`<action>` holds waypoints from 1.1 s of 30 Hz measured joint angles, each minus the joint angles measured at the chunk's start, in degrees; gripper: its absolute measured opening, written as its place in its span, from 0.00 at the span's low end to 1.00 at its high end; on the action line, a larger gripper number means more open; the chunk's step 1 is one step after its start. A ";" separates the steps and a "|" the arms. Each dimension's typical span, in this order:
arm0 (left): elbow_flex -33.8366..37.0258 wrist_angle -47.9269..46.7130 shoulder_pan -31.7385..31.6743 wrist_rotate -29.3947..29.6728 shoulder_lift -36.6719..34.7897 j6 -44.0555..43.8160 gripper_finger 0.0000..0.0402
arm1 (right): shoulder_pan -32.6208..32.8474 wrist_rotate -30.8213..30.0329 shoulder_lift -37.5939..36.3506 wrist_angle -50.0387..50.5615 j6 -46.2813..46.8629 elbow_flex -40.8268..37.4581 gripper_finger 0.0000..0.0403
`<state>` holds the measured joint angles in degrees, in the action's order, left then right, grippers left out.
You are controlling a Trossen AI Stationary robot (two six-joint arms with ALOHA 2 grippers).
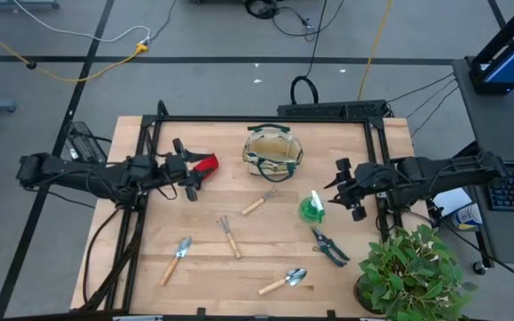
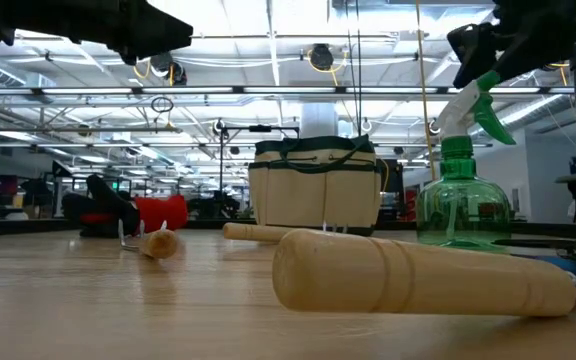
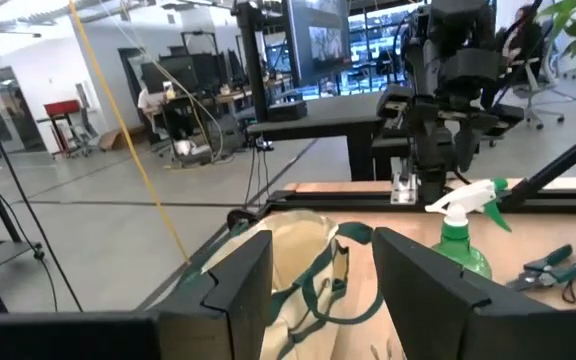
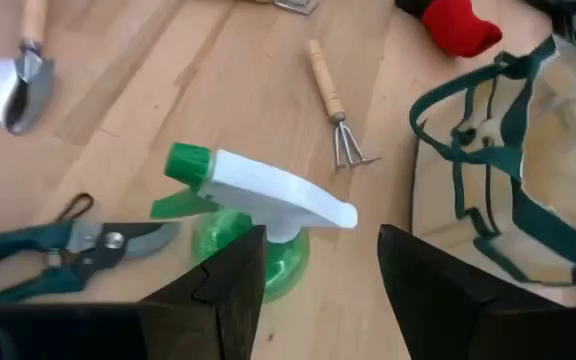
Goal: Pick & Place Garden tools in Gardening bag
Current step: Put the green spray bottle into the gardening bag
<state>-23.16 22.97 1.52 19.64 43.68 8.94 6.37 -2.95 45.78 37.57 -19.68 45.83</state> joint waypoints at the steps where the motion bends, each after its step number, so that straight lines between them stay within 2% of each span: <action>1: 0.00 0.00 0.00 0.00 0.20 0.32 0.45 | 0.00 0.15 0.55 -1.26 -0.78 -0.53 0.46; 5: 0.00 0.21 0.00 0.00 0.80 0.90 0.45 | 0.26 0.22 3.31 -4.26 -4.57 -2.96 0.46; 12: 0.00 0.91 0.00 0.00 1.03 1.02 0.45 | 0.26 -0.28 6.81 -11.82 -24.81 -4.97 0.45; 17: 0.00 0.86 0.00 0.00 1.03 1.04 0.45 | 0.24 -1.61 8.11 -15.39 -33.06 -4.99 0.42; 28: 0.00 0.78 0.00 0.00 1.03 2.13 0.45 | 0.22 -1.61 13.76 -16.67 -35.56 -4.86 0.39; 33: 0.00 0.65 0.00 0.00 1.03 5.67 0.45 | 0.32 -1.70 15.10 -17.46 -35.83 -4.86 0.39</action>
<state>-23.16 23.62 1.52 19.64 44.71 14.60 6.70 -4.64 60.88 20.11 -55.51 40.97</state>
